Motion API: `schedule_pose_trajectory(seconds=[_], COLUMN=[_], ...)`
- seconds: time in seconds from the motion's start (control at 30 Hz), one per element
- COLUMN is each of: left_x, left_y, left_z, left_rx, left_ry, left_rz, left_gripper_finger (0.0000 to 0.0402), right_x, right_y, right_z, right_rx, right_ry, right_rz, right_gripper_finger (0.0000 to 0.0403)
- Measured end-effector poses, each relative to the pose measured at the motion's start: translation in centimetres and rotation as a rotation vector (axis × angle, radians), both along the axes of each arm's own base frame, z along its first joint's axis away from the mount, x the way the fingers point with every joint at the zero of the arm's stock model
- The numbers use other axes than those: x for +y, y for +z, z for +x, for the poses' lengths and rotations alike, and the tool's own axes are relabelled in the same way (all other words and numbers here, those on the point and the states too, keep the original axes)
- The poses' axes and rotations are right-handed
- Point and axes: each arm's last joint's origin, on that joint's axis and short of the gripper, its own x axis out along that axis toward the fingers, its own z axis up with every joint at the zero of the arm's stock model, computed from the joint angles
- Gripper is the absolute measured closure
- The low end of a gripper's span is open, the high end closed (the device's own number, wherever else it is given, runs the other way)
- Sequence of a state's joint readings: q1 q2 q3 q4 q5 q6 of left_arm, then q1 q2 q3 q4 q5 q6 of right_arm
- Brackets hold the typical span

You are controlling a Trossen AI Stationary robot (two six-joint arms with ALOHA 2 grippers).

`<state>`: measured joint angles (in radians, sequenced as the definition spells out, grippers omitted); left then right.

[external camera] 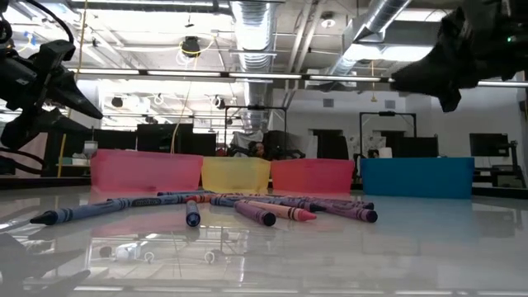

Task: Sort crayons
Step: Put the red crayon into the yellow bin

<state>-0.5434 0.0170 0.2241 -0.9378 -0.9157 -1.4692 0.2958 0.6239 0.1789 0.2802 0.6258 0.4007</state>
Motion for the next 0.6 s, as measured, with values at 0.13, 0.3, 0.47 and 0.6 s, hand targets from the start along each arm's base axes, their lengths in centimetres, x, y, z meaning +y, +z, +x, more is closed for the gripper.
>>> schedule_pose_trajectory(seconds=[0.13,0.3,0.47,0.6], left_x=[0.0,0.0,0.0,0.0], left_y=[0.0,0.0,0.0,0.0], left_z=[0.0,0.0,0.0,0.0], left_rx=[0.006,0.006,0.005,0.006], left_ry=[-0.006,-0.006,0.0,0.003], left_rz=[0.007,0.007,0.013,0.024], left_gripper_finger=[0.0236,0.0236,0.0236,0.0236], right_x=[0.3,0.8,1.4,1.9], right_y=[-0.4,-0.7,-1.1,-1.8], right_z=[0.9,2.7,4.8,6.6], right_rx=[0.063,0.151,0.239,0.323], right_ry=[-0.004,-0.007,-0.008,-0.016], right_rz=[-0.004,-0.031,-0.065,-0.116], right_gripper_finger=[0.0296,0.0296,0.0296,0.0296])
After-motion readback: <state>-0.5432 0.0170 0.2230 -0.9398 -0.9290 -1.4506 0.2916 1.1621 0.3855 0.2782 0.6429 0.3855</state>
